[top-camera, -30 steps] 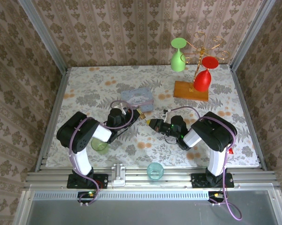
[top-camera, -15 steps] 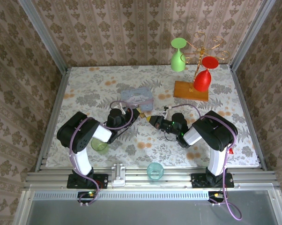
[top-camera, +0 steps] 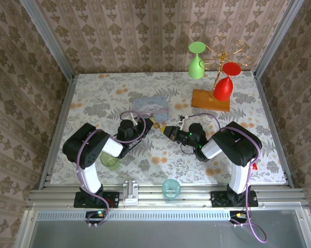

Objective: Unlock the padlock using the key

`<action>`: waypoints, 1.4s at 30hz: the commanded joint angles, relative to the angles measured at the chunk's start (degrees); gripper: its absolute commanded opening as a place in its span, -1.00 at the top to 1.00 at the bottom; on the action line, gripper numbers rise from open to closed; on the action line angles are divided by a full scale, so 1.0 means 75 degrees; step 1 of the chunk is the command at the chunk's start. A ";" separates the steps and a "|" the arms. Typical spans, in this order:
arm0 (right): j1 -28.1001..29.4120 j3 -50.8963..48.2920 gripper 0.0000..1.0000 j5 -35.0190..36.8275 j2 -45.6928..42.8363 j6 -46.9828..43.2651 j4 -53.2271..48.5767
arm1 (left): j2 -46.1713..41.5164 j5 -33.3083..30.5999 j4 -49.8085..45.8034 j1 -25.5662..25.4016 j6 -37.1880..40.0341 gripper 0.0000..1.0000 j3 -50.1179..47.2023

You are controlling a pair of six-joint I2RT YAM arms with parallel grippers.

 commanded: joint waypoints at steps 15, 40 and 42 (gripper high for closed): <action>-0.0081 0.0390 1.00 -0.0112 0.0290 0.0127 0.0236 | -0.0385 0.0091 0.0836 0.0054 -0.0390 1.00 0.0192; -0.0105 0.0051 1.00 0.0000 0.0215 0.0110 0.0236 | -0.0285 0.0111 0.0930 0.0124 -0.0510 1.00 0.0250; -0.0105 0.0056 1.00 -0.0007 0.0232 0.0115 0.0242 | -0.0281 0.0122 0.0930 0.0112 -0.0527 1.00 0.0268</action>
